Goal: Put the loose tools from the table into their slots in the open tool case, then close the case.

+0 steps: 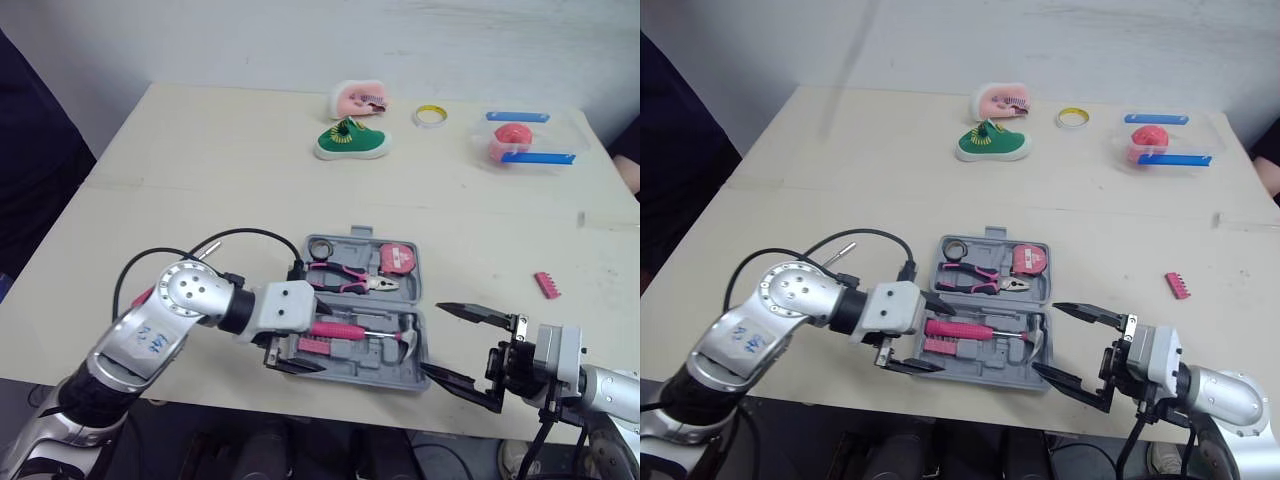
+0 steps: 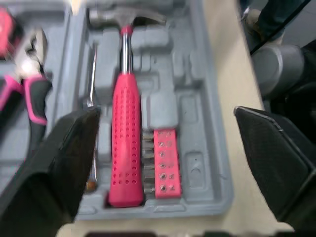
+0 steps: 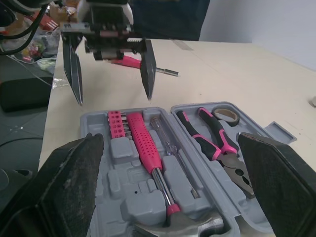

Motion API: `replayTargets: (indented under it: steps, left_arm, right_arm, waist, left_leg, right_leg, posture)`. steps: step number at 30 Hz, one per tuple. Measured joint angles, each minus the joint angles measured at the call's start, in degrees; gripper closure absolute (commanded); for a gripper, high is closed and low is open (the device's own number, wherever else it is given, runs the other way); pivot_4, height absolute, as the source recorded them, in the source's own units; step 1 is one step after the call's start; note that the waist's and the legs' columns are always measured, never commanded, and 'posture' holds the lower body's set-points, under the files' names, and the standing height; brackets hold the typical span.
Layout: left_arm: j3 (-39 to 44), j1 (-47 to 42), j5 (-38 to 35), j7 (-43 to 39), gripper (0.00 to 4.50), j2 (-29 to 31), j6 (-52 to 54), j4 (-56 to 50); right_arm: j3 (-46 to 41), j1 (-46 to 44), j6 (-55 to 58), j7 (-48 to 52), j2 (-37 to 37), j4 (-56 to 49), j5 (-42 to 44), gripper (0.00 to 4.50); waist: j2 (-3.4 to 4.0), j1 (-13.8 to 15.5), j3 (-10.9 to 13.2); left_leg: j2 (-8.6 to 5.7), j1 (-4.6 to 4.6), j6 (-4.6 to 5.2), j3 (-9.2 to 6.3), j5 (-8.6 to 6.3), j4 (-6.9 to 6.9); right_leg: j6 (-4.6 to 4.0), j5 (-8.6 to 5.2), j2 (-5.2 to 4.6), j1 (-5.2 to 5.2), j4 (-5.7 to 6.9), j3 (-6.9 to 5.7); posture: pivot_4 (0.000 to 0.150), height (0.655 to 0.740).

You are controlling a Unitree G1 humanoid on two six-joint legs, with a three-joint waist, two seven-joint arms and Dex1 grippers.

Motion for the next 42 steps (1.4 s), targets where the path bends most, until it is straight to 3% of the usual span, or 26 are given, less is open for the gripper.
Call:
replayTargets:
  steps: [5, 6, 10, 15, 16, 42]
  left_arm:
    - [5.16, 2.79, -2.44, -0.98, 0.23, -0.38, -7.58, 3.38]
    - [7.47, 3.86, -3.92, -1.23, 0.47, -2.52, -10.65, 5.65]
    - [13.19, 6.76, -8.97, -2.45, 1.92, -6.51, -17.22, 12.74]
    - [15.98, 7.83, -12.92, -1.24, 4.29, -10.04, -18.29, 15.06]
    - [15.98, 7.85, -12.94, -1.20, 4.40, -10.05, -18.31, 15.06]
    - [4.95, 13.49, -1.23, -0.73, 4.40, -7.37, -23.34, 21.12]
  right_arm:
    - [-0.01, -0.80, 2.78, -1.85, -0.74, -2.70, 0.72, 0.00]
    - [-0.02, -0.95, 3.27, -2.20, -0.97, -3.18, 0.79, 0.00]
    - [-0.09, -1.23, 3.96, -2.57, -1.06, -3.21, 0.90, 0.00]
    - [-0.19, -1.53, 4.21, -2.86, -1.06, -3.16, 0.77, 0.00]
    - [-0.19, -1.53, 4.21, -2.86, -1.06, -3.13, 0.76, 0.00]
    - [-0.29, 0.15, -0.36, -0.95, -0.99, 1.39, -0.04, 0.00]
  waist:
    - [0.00, -0.12, 0.00]
    - [0.01, -0.08, 0.00]
    - [0.00, -0.08, 0.00]
    - [0.00, -0.12, 0.00]
    - [0.00, -0.13, 0.00]
    - [0.00, -0.91, 0.00]
  left_leg:
    - [0.01, -0.01, 0.00, 0.00, 0.00, 0.00]
    - [0.00, 0.00, 0.00, -0.01, -0.01, 0.01]
    - [0.01, -0.01, 0.01, -0.02, -0.01, 0.04]
    - [0.00, -0.02, 0.01, -0.02, -0.01, 0.05]
    - [0.00, -0.02, 0.01, -0.01, -0.01, 0.05]
    - [0.02, 0.00, 0.02, -0.01, -0.05, 0.01]
  right_leg:
    - [0.00, 0.00, 0.00, 0.00, -0.03, -0.01]
    - [0.00, 0.00, 0.00, 0.00, -0.01, -0.01]
    - [0.00, 0.00, -0.01, 0.00, -0.02, -0.04]
    - [0.01, 0.01, -0.02, 0.01, -0.01, -0.05]
    - [0.01, 0.01, -0.02, 0.01, -0.01, -0.05]
    - [0.01, 0.00, -0.03, 0.00, -0.02, -0.04]
  posture:
    - [0.150, 0.7400]
    - [0.150, 0.7400]
    - [0.150, 0.7400]
    - [0.150, 0.7400]
    - [0.150, 0.7400]
    - [0.150, 0.7400]
